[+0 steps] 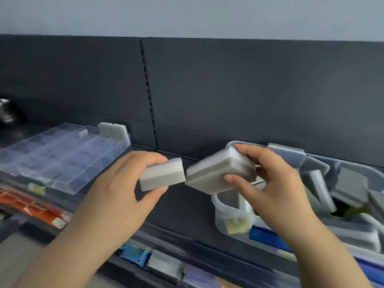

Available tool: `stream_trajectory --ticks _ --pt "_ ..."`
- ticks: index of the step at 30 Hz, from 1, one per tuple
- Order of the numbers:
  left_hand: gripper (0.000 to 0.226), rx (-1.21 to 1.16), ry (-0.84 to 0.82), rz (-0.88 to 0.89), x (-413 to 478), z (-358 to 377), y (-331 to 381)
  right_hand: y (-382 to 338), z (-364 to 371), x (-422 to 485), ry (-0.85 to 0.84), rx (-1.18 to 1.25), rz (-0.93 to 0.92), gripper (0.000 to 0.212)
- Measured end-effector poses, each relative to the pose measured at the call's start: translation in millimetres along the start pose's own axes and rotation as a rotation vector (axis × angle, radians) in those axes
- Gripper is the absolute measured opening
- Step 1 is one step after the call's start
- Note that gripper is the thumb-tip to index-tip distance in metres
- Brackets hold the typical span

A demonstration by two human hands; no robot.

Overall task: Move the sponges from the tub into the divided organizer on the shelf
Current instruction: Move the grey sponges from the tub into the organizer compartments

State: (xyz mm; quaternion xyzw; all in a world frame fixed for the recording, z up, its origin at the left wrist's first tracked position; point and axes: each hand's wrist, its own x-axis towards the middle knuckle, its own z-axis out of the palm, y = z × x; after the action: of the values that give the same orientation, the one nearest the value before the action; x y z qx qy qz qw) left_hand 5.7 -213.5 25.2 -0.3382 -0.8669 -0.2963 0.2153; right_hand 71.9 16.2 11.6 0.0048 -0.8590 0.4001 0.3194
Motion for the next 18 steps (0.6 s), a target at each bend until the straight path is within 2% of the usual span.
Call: stream_trajectory --ticks 5,11,18 --pt "0.055 0.031 0.098 -0.165 -83.3 -73.0 -92.6 -52.2 119.7 -11.1 -0.138 0.099 -0.042 0.044" --pt "0.05 -0.011 0.169 -0.41 -148.7 -117.9 -170.8 -98.9 225.1 -30.2 -0.266 0.157 -0.082 0.052" --pt "0.051 0.021 0.226 -0.411 -163.3 -130.3 -224.2 -114.5 277.1 -19.1 -0.302 0.143 -0.101 0.056"
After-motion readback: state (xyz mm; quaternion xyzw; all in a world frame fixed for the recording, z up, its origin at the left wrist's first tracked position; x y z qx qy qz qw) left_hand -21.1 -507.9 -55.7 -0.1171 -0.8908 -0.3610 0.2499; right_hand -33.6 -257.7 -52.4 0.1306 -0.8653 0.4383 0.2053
